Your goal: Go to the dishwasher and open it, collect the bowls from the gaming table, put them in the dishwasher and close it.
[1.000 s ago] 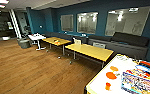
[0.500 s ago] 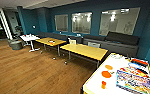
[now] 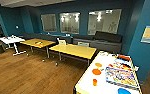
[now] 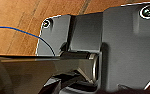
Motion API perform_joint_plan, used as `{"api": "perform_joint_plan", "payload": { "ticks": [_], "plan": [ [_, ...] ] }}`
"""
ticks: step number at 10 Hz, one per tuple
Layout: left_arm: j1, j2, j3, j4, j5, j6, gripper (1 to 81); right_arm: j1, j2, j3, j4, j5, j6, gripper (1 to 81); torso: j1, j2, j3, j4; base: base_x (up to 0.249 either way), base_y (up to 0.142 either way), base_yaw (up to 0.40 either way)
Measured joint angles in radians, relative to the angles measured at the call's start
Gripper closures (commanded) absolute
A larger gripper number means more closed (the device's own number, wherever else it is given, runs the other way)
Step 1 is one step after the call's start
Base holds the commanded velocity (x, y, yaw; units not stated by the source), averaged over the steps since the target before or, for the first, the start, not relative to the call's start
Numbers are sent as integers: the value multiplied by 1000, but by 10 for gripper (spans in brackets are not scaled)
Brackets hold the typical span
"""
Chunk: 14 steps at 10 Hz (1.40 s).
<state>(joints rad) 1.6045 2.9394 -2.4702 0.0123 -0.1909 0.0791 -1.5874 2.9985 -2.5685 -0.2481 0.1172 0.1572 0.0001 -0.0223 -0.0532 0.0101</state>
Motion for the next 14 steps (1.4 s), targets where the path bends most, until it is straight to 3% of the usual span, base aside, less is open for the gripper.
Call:
{"api": "perform_joint_plan", "payload": {
  "ticks": [8, 10, 14],
  "plan": [
    [0, 0, 0, 0, 1, 0, 10, 0, 1, 0, 0, -1, 0, 10, 0, 0, 0, 0, 0, 0, -337],
    [0, 0, 0, 0, 1, 0, 10, 0, 1, 0, 0, -1, 0, 10, 0, 0, 0, 0, 0, -165, 0],
    [-2, -1, 0, 0, -3, 0, 10, -2, 1, 0, 0, -2, 0, 10, 0, 0, 0, 0, 0, -16, 0]
  ]
}}
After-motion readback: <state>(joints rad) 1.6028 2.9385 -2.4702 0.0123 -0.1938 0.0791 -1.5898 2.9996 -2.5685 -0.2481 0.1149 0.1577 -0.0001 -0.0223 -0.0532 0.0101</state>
